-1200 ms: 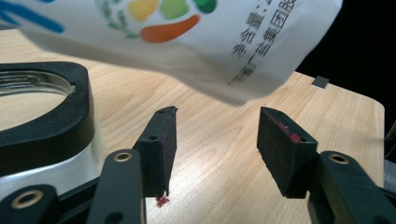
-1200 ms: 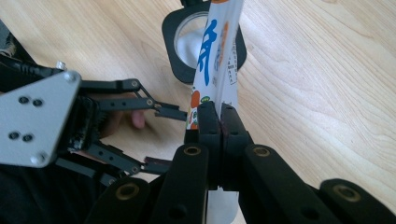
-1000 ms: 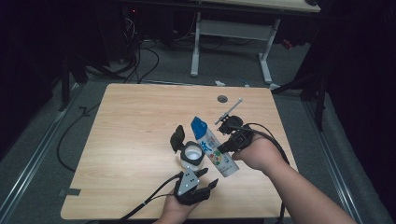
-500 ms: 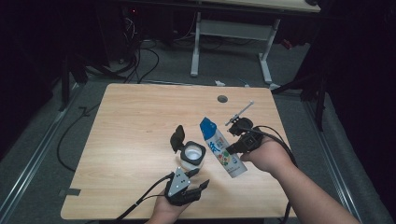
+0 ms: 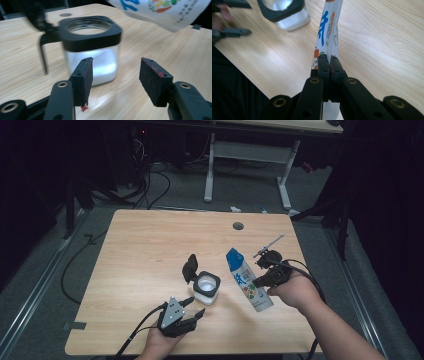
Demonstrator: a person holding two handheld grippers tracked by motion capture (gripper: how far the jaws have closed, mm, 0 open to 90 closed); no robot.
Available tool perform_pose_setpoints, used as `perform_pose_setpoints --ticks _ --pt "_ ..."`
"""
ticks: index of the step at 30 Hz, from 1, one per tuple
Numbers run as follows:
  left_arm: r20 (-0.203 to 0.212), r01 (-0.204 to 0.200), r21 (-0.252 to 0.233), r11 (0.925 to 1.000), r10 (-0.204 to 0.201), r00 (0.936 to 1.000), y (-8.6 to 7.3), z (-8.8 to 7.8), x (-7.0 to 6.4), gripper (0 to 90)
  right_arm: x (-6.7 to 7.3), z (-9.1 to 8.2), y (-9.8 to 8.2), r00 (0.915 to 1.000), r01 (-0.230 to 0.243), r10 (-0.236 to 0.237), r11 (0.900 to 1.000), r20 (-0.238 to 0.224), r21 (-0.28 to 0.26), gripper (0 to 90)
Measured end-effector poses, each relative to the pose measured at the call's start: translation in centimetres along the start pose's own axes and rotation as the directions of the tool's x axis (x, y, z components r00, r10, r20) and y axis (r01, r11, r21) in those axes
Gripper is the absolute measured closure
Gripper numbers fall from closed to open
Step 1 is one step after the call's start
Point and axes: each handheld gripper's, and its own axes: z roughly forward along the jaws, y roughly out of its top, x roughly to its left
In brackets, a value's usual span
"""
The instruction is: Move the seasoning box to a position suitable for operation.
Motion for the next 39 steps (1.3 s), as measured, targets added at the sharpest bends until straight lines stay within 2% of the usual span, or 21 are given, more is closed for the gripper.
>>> perform_pose_setpoints --ticks 4,8,10,11,17,26,31,34,36,39 --pt "-0.023 0.016 -0.001 0.9999 -0.016 0.9996 -0.1 -0.7 1.1 44.8 -0.7 0.5 -0.6 0.9998 -0.018 0.018 1.000 0.005 0.003 89.9" --pt "-0.046 0.008 0.006 1.0000 -0.008 0.9989 -0.1 -1.3 2.1 44.8 -1.2 0.7 -1.0 0.9996 -0.026 0.026 1.000 0.013 0.008 89.9" --pt "-0.056 0.007 0.007 0.9999 -0.007 0.9984 -0.2 -1.6 2.6 44.8 -1.4 0.7 -1.2 0.9987 -0.048 0.048 0.999 0.018 0.010 89.9" --pt "-0.061 0.005 0.011 0.9999 -0.004 0.9981 -0.2 -1.9 2.8 44.8 -1.6 0.8 -1.3 0.9990 -0.038 0.038 0.999 0.023 0.008 89.9" --pt "-0.089 0.028 0.008 0.9996 -0.027 0.9956 -0.7 -3.0 4.2 44.8 -2.4 1.3 -1.9 0.9976 -0.062 0.062 0.998 0.032 0.001 89.9" --pt "-0.150 0.057 -0.017 0.9982 -0.059 0.9869 -0.8 -4.7 6.7 44.8 -2.6 2.1 -2.6 0.9956 -0.069 0.074 0.994 0.058 -0.085 89.9" --pt "-0.187 0.061 0.000 0.9981 -0.060 0.9806 -1.2 -5.8 7.9 44.8 -2.8 2.1 -3.1 0.9927 -0.099 0.109 0.981 0.052 -0.169 90.0" --pt "-0.198 0.066 0.003 0.9978 -0.064 0.9781 -1.5 -6.2 8.5 44.8 -2.9 2.1 -3.5 0.9906 -0.116 0.129 0.967 0.044 -0.225 90.0" --pt "-0.207 0.070 0.004 0.9975 -0.068 0.9760 -1.6 -6.4 8.9 44.8 -3.0 2.4 -3.8 0.9894 -0.118 0.135 0.963 0.053 -0.241 90.0" --pt "-0.223 0.065 0.009 0.9978 -0.061 0.9728 -1.7 -6.7 9.4 44.8 -3.2 3.0 -4.3 0.9873 -0.136 0.153 0.954 0.043 -0.267 90.0"
